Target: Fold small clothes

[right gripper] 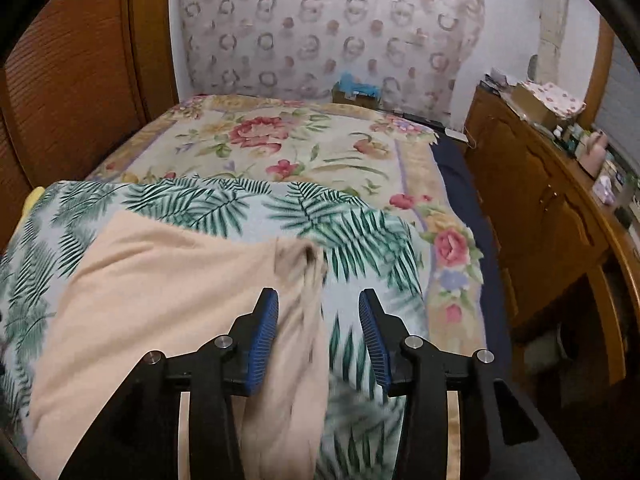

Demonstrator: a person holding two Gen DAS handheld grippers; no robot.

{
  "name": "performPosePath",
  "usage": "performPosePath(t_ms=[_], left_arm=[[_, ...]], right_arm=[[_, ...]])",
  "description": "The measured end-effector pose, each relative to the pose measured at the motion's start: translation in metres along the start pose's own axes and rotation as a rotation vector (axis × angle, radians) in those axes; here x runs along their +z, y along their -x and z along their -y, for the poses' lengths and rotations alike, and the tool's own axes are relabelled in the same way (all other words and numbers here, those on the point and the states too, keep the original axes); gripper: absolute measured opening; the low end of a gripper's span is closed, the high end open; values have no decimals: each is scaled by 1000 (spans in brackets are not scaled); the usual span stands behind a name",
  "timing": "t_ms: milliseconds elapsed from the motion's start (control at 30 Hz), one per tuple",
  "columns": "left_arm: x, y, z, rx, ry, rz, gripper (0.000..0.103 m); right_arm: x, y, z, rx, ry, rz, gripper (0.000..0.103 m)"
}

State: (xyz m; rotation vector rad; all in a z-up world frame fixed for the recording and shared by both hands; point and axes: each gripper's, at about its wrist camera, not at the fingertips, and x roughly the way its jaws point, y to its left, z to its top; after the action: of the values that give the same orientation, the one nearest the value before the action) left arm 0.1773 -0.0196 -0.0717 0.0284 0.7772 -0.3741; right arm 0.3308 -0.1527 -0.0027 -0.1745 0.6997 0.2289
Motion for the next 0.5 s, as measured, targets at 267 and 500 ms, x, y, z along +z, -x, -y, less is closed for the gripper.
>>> performPosePath(t_ms=[267,500], left_arm=[[-4,9,23,-27,-27,12,81],[-14,14,47,-54,-50,9,81]], right_arm=[[-85,79,-31,73,48,13,44],[-137,119,-49,130,17,50,44]])
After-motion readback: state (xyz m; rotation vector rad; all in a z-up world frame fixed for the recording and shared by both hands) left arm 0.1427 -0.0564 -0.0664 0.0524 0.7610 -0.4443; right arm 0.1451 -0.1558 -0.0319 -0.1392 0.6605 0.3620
